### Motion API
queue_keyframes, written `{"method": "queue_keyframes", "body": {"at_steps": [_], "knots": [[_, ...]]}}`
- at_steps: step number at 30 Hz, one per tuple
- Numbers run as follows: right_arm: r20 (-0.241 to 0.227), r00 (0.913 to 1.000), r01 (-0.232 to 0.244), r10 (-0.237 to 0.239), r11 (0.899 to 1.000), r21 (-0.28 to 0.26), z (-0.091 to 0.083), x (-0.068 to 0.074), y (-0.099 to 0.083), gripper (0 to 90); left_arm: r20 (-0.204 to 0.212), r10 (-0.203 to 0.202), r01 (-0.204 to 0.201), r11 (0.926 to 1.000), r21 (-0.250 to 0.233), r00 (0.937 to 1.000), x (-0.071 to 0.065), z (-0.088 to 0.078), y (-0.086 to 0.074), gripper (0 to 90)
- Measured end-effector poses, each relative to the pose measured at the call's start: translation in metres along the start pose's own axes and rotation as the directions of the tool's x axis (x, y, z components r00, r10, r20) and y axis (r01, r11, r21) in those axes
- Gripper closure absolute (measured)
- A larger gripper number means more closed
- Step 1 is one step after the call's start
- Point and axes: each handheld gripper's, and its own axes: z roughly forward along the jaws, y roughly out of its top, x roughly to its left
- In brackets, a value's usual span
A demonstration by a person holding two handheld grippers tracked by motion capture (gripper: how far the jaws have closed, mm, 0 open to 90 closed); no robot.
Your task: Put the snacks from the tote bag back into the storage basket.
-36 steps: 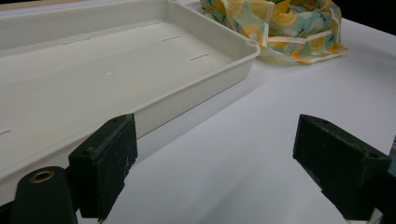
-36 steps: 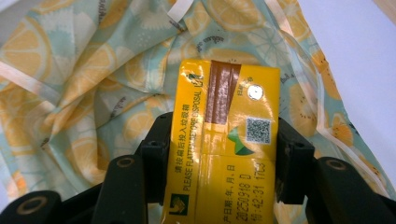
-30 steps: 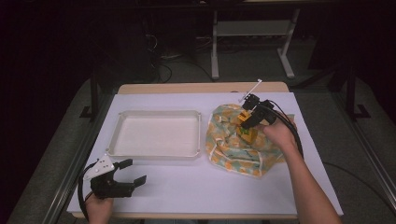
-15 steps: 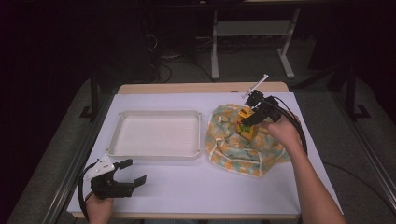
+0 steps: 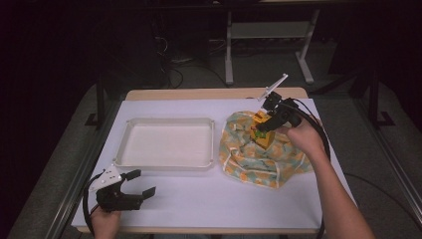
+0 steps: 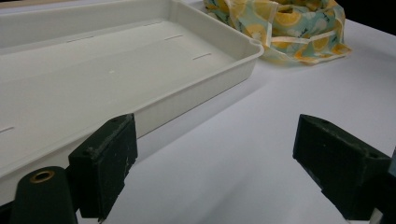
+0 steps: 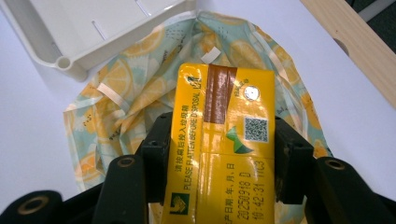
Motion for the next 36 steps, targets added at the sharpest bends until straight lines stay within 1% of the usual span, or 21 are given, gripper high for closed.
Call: {"method": "queue_keyframes", "body": {"at_steps": [2,4,7,8,14,20,21,25,32,36], "knots": [[-0.003,1.0,-0.003,0.003,1.0,0.001,-0.002,0.001,0.001,49.5,0.0,-0.002,0.002,1.0,0.001,1.0,0.0,0.0,0.0,13.4],[-0.001,0.9999,0.014,-0.014,1.0,0.0,-0.004,0.002,0.002,49.5,-0.002,0.0,0.0,1.0,-0.001,1.0,-0.001,0.0,0.0,13.4],[-0.005,0.9998,0.018,-0.018,1.0,0.003,-0.007,0.004,0.003,49.5,-0.002,0.0,0.0,1.0,0.002,1.0,0.0,0.0,0.0,13.4],[-0.006,0.9996,0.029,-0.029,1.0,-0.001,-0.009,0.005,0.004,49.5,-0.002,-0.001,0.001,1.0,0.002,1.0,-0.001,0.0,0.0,13.4],[-0.011,0.999,0.043,-0.044,0.999,-0.02,-0.014,0.009,0.008,49.5,-0.003,-0.002,0.002,1.0,0.002,1.0,0.0,0.0,0.0,13.4],[-0.03,0.9971,0.069,-0.07,0.997,-0.041,-0.02,0.015,0.014,49.5,-0.005,-0.007,0.007,1.0,-0.004,1.0,0.0,-0.001,0.0,13.4],[-0.038,0.9967,0.07,-0.071,0.997,-0.036,-0.021,0.017,0.016,49.5,-0.005,-0.007,0.007,1.0,-0.004,1.0,0.0,-0.001,0.0,13.4],[-0.034,0.9959,0.082,-0.083,0.996,-0.041,-0.023,0.02,0.02,49.5,-0.006,-0.006,0.006,1.0,-0.004,1.0,0.0,-0.001,0.0,13.4],[-0.059,0.9928,0.101,-0.104,0.993,-0.054,-0.026,0.024,0.027,49.5,-0.005,-0.008,0.008,1.0,-0.005,1.0,0.0,-0.001,0.0,13.4],[-0.074,0.99,0.115,-0.12,0.991,-0.075,-0.029,0.028,0.03,49.6,-0.006,-0.007,0.007,1.0,-0.007,1.0,0.0,-0.001,0.0,13.4]]}}
